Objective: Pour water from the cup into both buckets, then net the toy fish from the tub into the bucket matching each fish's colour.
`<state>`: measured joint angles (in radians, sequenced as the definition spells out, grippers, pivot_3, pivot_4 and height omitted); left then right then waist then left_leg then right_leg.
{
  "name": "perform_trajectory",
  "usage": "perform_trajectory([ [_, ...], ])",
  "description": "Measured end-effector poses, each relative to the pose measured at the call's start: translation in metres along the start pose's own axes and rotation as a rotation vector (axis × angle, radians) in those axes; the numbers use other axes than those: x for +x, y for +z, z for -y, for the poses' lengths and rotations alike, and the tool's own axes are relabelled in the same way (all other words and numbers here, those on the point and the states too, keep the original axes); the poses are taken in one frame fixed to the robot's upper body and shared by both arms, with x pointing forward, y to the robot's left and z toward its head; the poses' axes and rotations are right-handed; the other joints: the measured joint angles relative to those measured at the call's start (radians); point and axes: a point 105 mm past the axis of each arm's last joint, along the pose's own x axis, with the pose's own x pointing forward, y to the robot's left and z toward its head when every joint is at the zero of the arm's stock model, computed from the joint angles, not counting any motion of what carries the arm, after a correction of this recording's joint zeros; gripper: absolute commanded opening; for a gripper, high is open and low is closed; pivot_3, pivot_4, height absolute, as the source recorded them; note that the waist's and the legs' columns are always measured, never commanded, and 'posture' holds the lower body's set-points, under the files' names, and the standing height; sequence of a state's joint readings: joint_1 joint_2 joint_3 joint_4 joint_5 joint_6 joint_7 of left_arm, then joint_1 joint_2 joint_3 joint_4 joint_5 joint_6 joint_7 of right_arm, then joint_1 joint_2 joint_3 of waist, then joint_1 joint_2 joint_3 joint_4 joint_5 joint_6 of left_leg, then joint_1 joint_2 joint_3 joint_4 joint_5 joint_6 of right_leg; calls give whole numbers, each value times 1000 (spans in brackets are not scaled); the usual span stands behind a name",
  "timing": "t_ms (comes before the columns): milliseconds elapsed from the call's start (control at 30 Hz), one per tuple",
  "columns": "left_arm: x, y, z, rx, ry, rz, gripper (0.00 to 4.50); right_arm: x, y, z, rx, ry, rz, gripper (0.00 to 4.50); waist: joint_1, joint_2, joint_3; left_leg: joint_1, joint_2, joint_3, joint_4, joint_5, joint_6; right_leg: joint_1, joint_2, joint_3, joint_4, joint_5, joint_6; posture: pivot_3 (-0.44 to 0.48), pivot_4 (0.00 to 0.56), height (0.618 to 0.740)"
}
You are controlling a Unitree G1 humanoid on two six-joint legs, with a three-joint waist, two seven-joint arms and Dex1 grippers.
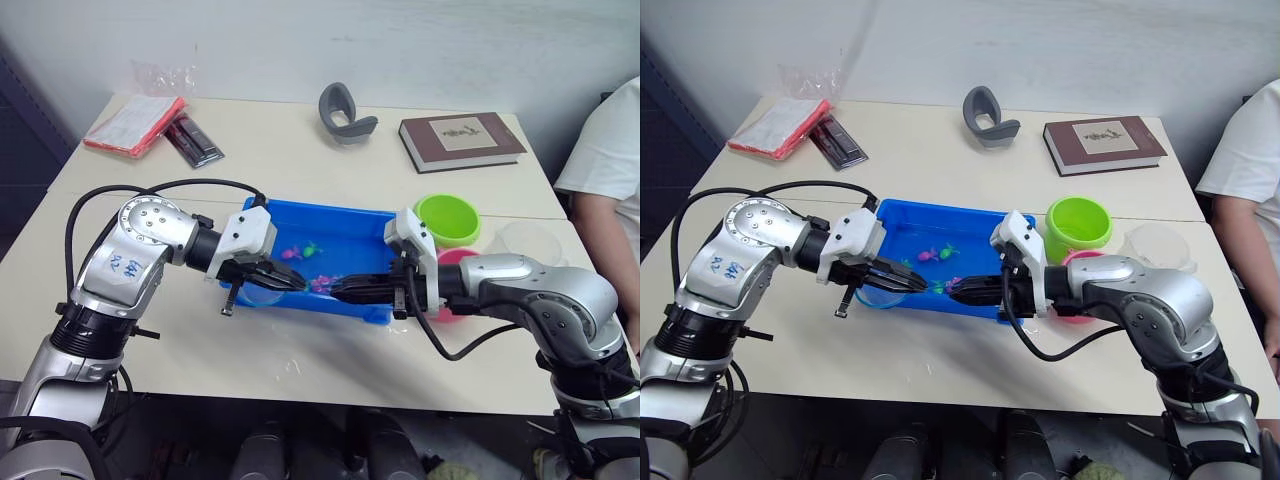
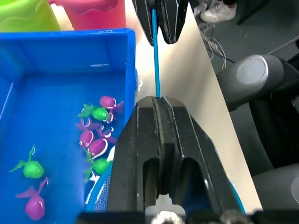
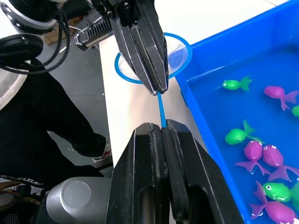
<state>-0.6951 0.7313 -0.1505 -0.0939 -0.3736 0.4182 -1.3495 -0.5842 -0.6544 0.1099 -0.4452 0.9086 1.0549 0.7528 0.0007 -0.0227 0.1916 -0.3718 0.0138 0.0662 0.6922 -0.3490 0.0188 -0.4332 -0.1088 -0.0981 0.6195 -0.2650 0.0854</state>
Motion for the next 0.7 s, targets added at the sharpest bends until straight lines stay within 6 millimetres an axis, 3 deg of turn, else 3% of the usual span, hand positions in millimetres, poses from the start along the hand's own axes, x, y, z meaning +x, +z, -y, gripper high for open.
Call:
perform_trajectory([
  [67,-8,14,-9,8,64,125,1917,-1,4,-3,-34,25,18,0,0,0,0,0,0,-1,1,0,0,0,0,0,0,0,0,0,150,740],
  [233,-57,54,-34,35,277,369,4299,-4,9,-5,-126,33,39,0,-2,0,0,-1,0,-2,2,0,0,1,0,-2,0,0,0,0,150,740],
  [367,-102,45,-40,-26,420,352,4412,-15,3,3,-176,-29,-5,0,-3,0,0,-1,0,-2,2,0,-1,1,0,-3,1,0,0,0,150,740],
  [467,-132,5,-27,-67,506,182,4412,-28,4,19,-271,-128,-21,0,-6,1,0,1,0,1,1,0,-1,0,0,-2,0,0,0,0,150,740],
  [567,-137,-36,-7,-135,521,80,4412,-42,11,40,-393,-254,-15,0,-3,1,0,0,0,1,1,-1,-1,0,-1,-2,0,0,0,0,150,740],
  [633,-132,-65,13,-206,512,31,4412,-53,13,56,-515,-324,-64,0,-3,1,1,0,0,1,1,-1,0,0,-3,-3,-1,0,0,0,150,740],
  [700,-123,-81,26,-259,503,25,4412,-59,10,66,-623,-310,-139,0,0,1,1,-1,0,-1,1,-1,0,1,-4,-4,-1,0,0,0,150,740],
])
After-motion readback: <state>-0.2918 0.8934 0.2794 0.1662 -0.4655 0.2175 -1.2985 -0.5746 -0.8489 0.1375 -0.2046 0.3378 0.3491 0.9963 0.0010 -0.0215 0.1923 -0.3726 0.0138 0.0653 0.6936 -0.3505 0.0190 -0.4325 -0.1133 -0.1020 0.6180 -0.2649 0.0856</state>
